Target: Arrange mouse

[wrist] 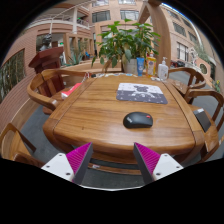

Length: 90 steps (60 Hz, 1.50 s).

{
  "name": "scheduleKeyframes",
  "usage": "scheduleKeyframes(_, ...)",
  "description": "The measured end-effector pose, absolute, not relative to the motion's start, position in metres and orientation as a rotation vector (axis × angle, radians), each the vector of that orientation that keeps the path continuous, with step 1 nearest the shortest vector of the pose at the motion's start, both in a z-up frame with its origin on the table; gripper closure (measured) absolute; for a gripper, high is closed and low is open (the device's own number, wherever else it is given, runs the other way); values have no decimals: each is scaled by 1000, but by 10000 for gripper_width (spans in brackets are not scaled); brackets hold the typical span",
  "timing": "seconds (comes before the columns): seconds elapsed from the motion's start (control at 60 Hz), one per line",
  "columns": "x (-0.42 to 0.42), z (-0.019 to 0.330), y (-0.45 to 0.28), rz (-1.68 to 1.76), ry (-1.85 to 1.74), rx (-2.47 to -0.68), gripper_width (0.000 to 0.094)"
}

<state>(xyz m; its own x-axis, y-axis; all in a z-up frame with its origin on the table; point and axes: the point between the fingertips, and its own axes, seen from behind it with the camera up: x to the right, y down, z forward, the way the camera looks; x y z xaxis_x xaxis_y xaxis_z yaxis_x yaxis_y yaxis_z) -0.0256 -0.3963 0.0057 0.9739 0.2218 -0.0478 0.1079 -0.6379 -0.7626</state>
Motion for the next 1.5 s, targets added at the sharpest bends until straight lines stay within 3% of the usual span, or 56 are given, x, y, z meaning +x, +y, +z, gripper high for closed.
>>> scheduleKeyframes(0.15,-1,-16,-364,142,-154,-2290,90)
scheduleKeyframes(0.65,3,-11,-247,101,-46,-2251,103)
scheduleKeyframes(0.717,3,-13,-238,69,-44,-2248,166)
scheduleKeyframes(0.867,9,-15,-225,-42,-18,-2243,429)
scheduleKeyframes(1.133,0,-14,-219,5,17,-2252,585)
scheduleKeyframes(1.233,-8,-10,-220,43,-25,-2246,586)
scheduleKeyframes(1.333,-30,38,-216,150,-92,-2155,586)
scheduleKeyframes(1.5,-44,192,-180,252,-171,-1861,585)
